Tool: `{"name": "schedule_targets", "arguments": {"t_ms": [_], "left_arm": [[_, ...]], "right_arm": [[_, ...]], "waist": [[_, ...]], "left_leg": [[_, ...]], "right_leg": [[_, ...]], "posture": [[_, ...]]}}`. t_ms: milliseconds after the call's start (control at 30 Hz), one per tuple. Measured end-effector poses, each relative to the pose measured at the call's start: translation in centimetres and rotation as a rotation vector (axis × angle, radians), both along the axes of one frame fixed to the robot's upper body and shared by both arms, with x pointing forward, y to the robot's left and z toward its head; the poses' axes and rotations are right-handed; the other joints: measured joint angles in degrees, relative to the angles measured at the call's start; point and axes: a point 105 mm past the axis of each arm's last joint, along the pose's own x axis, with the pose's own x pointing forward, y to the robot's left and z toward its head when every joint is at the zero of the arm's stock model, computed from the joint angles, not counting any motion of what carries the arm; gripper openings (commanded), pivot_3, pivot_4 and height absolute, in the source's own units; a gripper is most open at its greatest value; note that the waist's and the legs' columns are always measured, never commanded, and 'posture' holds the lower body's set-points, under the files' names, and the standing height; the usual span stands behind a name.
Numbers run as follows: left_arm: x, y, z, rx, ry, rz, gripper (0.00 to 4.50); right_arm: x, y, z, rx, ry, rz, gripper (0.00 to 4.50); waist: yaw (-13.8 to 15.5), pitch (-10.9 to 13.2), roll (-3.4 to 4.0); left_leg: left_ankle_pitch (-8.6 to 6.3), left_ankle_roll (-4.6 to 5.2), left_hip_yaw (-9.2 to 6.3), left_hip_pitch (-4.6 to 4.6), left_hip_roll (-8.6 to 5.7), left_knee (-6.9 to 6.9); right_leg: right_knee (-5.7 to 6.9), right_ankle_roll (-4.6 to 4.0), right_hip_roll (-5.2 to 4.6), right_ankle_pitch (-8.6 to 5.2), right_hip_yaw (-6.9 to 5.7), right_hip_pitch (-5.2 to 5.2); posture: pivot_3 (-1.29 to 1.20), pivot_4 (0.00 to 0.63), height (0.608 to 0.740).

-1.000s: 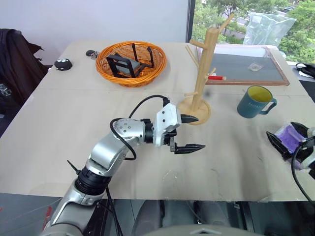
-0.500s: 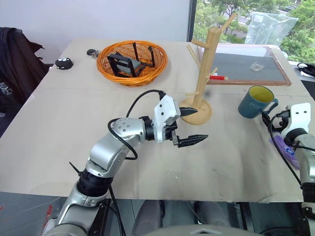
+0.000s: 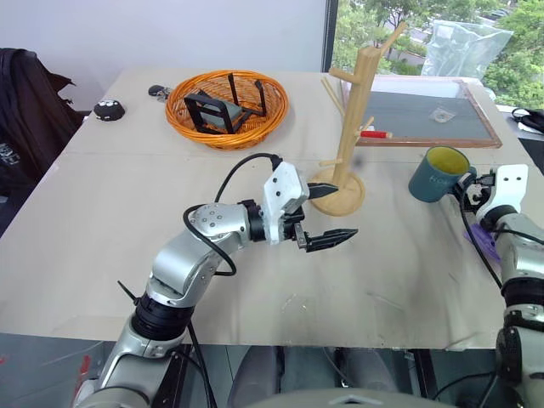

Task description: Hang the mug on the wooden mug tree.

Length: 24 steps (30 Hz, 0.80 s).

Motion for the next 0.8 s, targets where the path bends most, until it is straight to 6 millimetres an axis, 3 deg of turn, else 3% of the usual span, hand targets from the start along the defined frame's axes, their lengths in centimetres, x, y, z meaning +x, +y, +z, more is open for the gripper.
{"name": "schedule_targets", "arguments": {"t_ms": [167, 433, 533, 667, 733, 800], "left_arm": [[-0.3, -0.1, 0.3, -0.003, -0.016, 0.003, 4.50], [-0.7, 0.5, -0.4, 0.002, 0.013, 0.051, 4.50], [-0.7, 0.6, -0.3, -0.003, 0.012, 0.059, 4.50], [-0.4, 1.8, 0.1, -0.022, 0.016, 0.107, 4.50], [-0.2, 2.8, -0.1, -0.018, 0.026, 0.140, 4.50], [-0.2, 3.2, 0.0, -0.030, 0.035, 0.154, 4.50]], "right_arm": [[0.5, 0.8, -0.6, 0.008, 0.024, 0.071, 0.03], [0.6, 1.2, -0.1, 0.000, 0.027, 0.122, 0.03], [0.4, 2.0, 0.9, -0.007, 0.023, 0.192, 0.03], [-1.4, 4.6, 3.9, -0.048, 0.041, 0.442, 0.03], [-3.2, 7.0, 7.1, -0.115, 0.051, 0.640, 0.03], [-4.2, 8.2, 9.1, -0.160, 0.057, 0.731, 0.03]], "waist": [[0.1, 0.0, 0.00], [0.0, 0.0, 0.01], [0.1, 0.0, 0.04], [0.2, 0.1, 0.13], [0.1, 0.1, 0.22], [0.1, 0.1, 0.21]], "left_leg": [[0.00, 0.00, -0.02, -0.02, 0.00, -0.01], [0.00, -0.01, -0.10, 0.01, 0.03, -0.01], [0.00, 0.00, -0.15, -0.02, 0.02, -0.01], [0.00, 0.00, -0.31, -0.12, 0.04, -0.02], [-0.01, 0.02, -0.29, -0.11, 0.04, -0.02], [-0.15, 0.26, -0.35, -0.10, 0.06, 0.00]], "right_leg": [[-0.01, 0.00, -0.01, 0.00, -0.03, 0.00], [0.01, 0.00, -0.02, 0.00, 0.01, 0.00], [0.00, 0.00, -0.02, 0.00, 0.00, -0.01], [0.01, 0.01, -0.04, 0.00, -0.03, -0.09], [0.00, 0.01, -0.04, 0.00, -0.02, -0.10], [0.01, 0.01, -0.04, 0.00, -0.07, -0.08]], "posture": [[0.00, 0.150, 0.737], [0.00, 0.150, 0.737], [0.00, 0.150, 0.737], [0.00, 0.150, 0.737], [0.00, 0.150, 0.737], [0.00, 0.150, 0.737]]}}
